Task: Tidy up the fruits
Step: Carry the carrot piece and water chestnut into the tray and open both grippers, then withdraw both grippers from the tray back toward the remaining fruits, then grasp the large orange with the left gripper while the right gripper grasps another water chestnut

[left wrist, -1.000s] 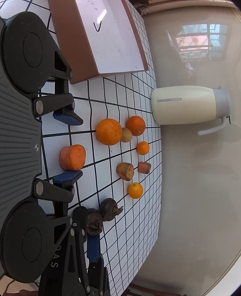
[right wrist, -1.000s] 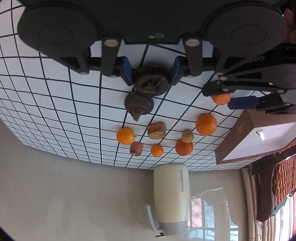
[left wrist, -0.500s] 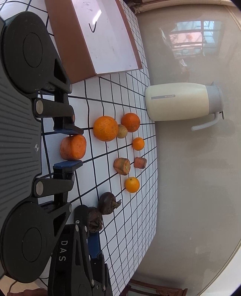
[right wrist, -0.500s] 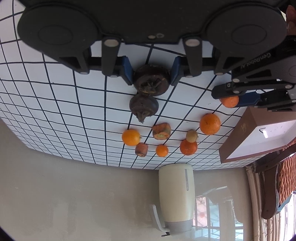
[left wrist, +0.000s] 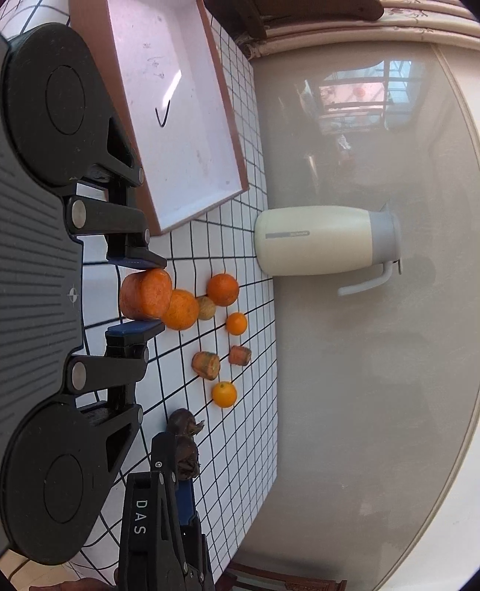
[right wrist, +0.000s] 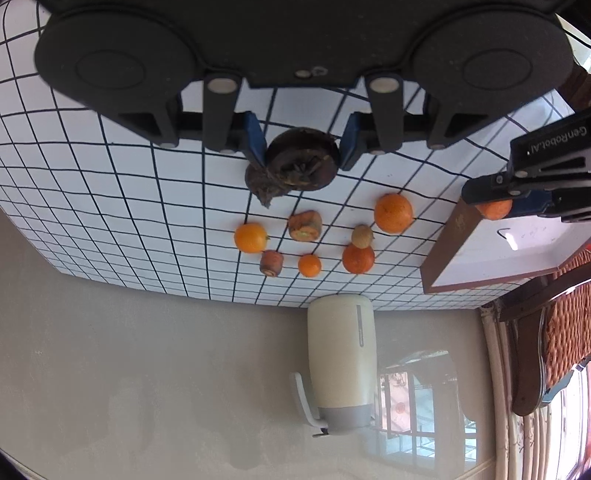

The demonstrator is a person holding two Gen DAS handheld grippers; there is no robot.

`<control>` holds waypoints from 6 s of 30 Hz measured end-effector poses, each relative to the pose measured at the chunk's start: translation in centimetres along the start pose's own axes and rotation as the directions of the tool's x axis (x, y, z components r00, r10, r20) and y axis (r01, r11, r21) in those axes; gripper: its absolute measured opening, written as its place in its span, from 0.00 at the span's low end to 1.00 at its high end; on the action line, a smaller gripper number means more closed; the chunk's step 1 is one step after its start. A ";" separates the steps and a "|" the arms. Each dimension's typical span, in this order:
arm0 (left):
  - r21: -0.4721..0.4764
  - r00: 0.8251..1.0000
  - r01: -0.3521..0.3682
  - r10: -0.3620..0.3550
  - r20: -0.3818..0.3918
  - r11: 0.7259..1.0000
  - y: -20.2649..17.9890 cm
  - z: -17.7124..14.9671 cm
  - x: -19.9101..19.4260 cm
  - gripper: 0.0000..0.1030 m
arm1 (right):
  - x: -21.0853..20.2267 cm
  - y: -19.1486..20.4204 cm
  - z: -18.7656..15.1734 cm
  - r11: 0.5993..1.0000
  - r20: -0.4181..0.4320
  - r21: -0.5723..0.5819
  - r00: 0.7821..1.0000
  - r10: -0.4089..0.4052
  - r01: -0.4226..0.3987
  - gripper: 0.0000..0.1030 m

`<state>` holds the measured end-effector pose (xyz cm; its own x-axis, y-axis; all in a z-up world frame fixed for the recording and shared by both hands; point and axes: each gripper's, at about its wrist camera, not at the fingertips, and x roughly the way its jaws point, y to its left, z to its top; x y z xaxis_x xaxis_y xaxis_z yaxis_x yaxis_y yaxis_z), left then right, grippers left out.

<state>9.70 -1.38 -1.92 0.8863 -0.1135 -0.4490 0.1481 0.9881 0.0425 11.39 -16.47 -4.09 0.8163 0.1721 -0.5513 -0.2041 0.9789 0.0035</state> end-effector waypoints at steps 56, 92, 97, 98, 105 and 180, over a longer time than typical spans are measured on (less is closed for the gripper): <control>-0.255 0.876 -0.470 0.481 -0.022 0.845 25.2 -1.4 -1.1 0.41 | 11.8 17.5 8.6 0.961 0.022 -0.167 0.973 0.229 -0.222 0.47; -0.268 0.869 -0.466 0.493 0.038 0.843 24.3 -1.1 -2.2 1.00 | 10.3 16.8 8.4 0.966 0.108 -0.121 0.965 0.240 -0.227 0.94; -0.288 0.879 -0.451 0.477 0.021 0.844 24.1 -0.9 -2.6 1.00 | 9.0 16.0 8.7 0.970 0.131 -0.095 0.963 0.234 -0.223 0.94; -0.291 0.878 -0.451 0.477 0.022 0.844 24.0 -1.0 -2.8 1.00 | 8.7 15.9 8.8 0.970 0.136 -0.097 0.962 0.236 -0.224 0.94; -0.267 0.866 -0.465 0.496 0.057 0.844 22.4 -0.3 -3.9 1.00 | 7.0 16.1 8.2 0.986 0.220 -0.157 0.972 0.083 -0.049 0.94; 0.046 0.999 -0.006 0.008 -0.046 0.999 -3.4 1.2 9.7 0.68 | 5.7 -3.8 -0.2 0.998 0.001 0.025 0.998 -0.062 0.062 0.63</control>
<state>18.34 -5.94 -5.30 0.8664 -0.1004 -0.4892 0.1627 0.9829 0.0863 16.76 -19.25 -7.42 0.8278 0.1114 -0.5499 -0.1396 0.9902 -0.0095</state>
